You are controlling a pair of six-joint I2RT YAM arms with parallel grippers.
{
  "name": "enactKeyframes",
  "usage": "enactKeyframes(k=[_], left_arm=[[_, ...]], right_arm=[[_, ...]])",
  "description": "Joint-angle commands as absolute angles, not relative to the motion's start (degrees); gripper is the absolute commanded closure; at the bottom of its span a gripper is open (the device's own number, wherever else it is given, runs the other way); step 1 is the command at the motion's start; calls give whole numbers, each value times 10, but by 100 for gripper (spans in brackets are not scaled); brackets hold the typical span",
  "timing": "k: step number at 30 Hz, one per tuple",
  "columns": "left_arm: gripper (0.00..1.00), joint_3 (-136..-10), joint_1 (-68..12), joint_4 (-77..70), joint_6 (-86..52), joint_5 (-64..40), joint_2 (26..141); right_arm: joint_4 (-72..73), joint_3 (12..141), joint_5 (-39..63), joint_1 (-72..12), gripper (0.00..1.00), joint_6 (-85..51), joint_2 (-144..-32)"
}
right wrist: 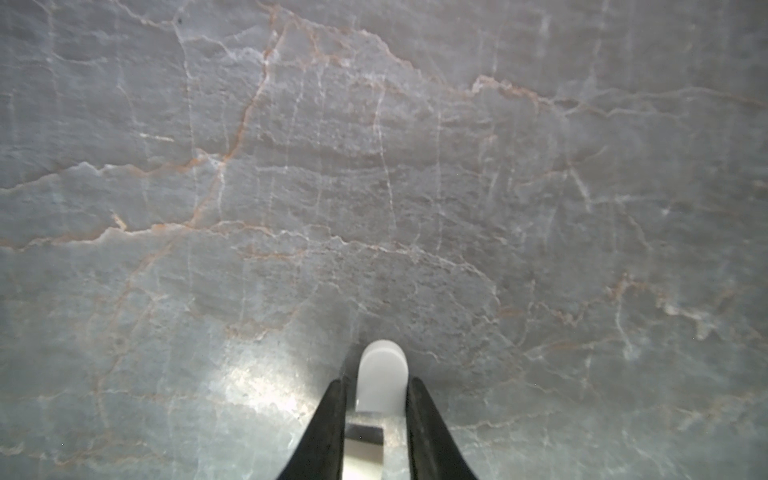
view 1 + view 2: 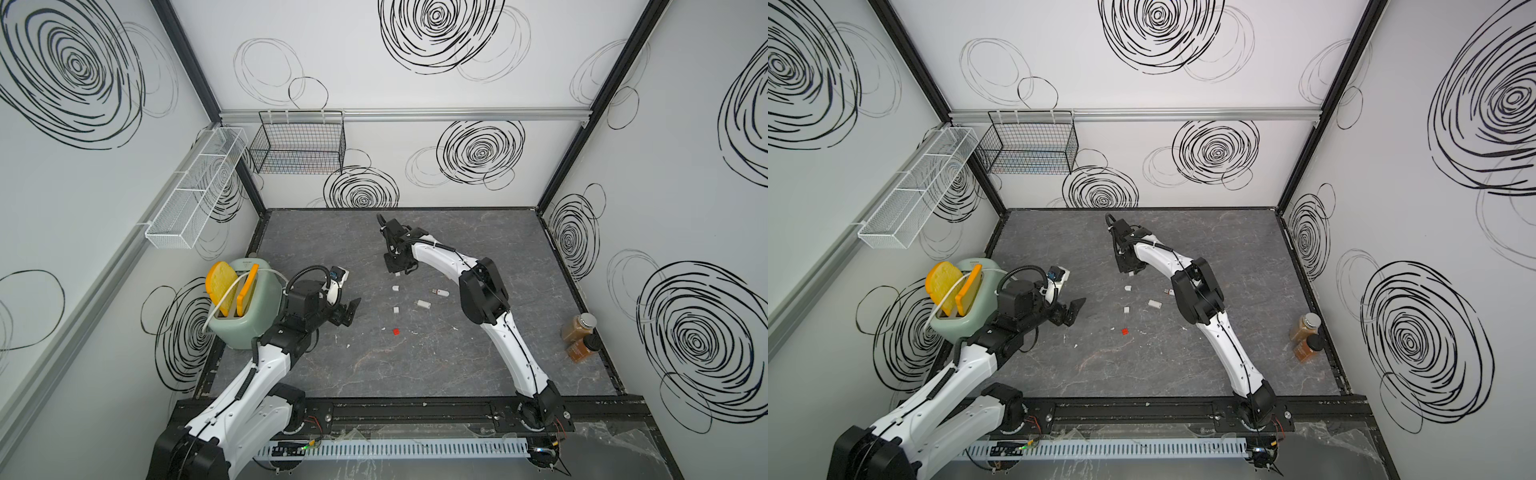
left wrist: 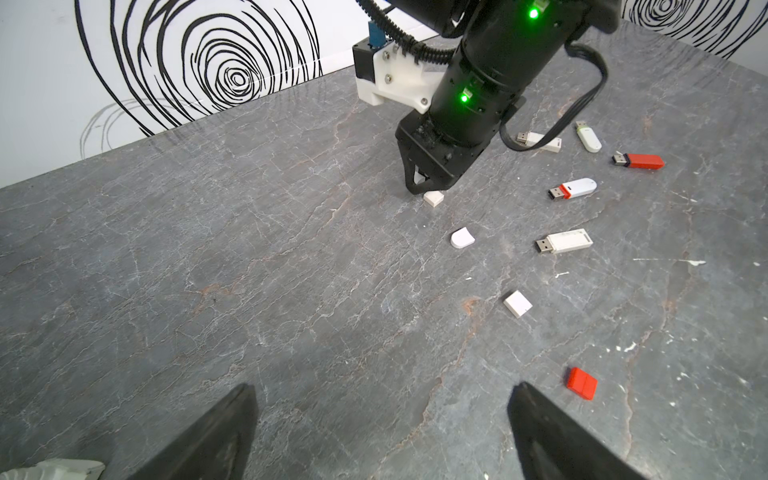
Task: Close the usb drive cover
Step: Pick up the cover from the center of the board.
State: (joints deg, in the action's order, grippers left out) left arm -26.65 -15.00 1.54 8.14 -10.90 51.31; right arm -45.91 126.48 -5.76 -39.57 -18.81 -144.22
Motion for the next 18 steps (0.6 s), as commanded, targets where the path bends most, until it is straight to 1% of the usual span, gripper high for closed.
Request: enactKeyframes(k=[1,12,18], left_arm=[[2,-265,-152,-9,86,-113,506],[2,-268,-151,-7,73,-115,507],[2,-279,-158,0,59,-119,511]], right_arm=[[-495,1260,-59,-401,73,-191,-1455],[-493,1270,-65,-392,78,-185,-1447],[-485,1275,-59,-382,78,-172,-1421]])
